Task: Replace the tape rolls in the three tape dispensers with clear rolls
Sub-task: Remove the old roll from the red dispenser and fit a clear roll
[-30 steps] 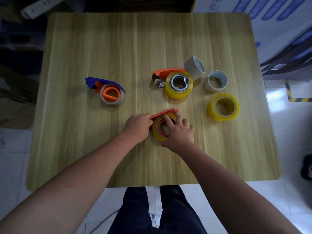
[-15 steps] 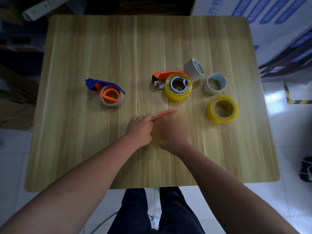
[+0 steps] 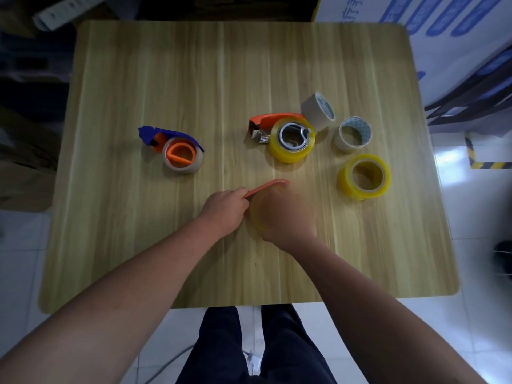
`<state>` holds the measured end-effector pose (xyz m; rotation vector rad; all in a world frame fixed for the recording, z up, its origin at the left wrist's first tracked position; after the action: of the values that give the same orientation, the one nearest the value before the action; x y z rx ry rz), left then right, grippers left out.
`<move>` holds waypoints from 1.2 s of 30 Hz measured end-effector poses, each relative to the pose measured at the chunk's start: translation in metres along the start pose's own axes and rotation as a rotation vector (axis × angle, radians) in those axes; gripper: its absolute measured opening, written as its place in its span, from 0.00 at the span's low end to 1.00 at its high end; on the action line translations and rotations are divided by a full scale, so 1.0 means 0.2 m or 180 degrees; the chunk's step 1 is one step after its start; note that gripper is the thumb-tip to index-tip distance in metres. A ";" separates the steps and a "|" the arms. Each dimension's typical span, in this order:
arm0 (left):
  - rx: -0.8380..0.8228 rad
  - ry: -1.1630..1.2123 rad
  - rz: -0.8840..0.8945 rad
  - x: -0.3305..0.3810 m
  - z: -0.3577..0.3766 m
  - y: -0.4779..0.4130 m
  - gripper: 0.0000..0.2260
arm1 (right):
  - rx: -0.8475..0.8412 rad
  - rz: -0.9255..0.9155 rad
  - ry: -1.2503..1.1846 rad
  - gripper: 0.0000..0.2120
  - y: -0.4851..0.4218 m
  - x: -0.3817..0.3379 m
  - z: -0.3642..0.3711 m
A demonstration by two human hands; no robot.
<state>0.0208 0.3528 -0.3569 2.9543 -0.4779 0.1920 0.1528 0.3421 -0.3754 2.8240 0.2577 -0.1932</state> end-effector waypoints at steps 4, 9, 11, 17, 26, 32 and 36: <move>-0.0087 -0.0326 0.0071 0.03 -0.01 0.00 0.09 | -0.0038 0.0086 -0.0027 0.54 0.00 0.00 0.01; 0.0054 -0.0410 0.0079 0.03 0.01 0.00 0.12 | -0.0047 0.0129 -0.0057 0.54 -0.01 0.00 0.02; 0.0148 -0.0375 0.0062 0.02 0.02 0.01 0.15 | -0.0027 0.0136 -0.0055 0.54 0.00 0.00 0.02; 0.0394 -0.0193 0.0201 0.03 0.01 0.04 0.09 | 0.0019 0.0132 -0.0098 0.53 0.00 0.01 0.02; 0.0077 -0.0323 -0.0076 0.03 -0.01 0.00 0.07 | -0.0043 -0.0012 -0.0090 0.54 0.01 0.01 0.02; 0.0003 -0.0345 -0.0015 0.03 -0.01 0.02 0.07 | -0.0116 -0.0152 -0.0434 0.54 0.02 -0.02 0.01; -0.0170 -0.0519 0.0003 -0.01 0.01 0.01 0.11 | 0.0179 -0.0405 -0.0705 0.51 0.03 -0.04 -0.06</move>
<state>0.0192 0.3505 -0.3594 2.9304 -0.4963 -0.0614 0.1470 0.3392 -0.3603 2.8107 0.3869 -0.5447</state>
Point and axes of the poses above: each hand's wrist, its own y-axis away from the middle knuckle, its own z-axis out of the palm, x = y × z, the point moved 9 cm from there along -y, towards the middle knuckle, and after that the axes turned 14 degrees about x, right-handed, at the moved point
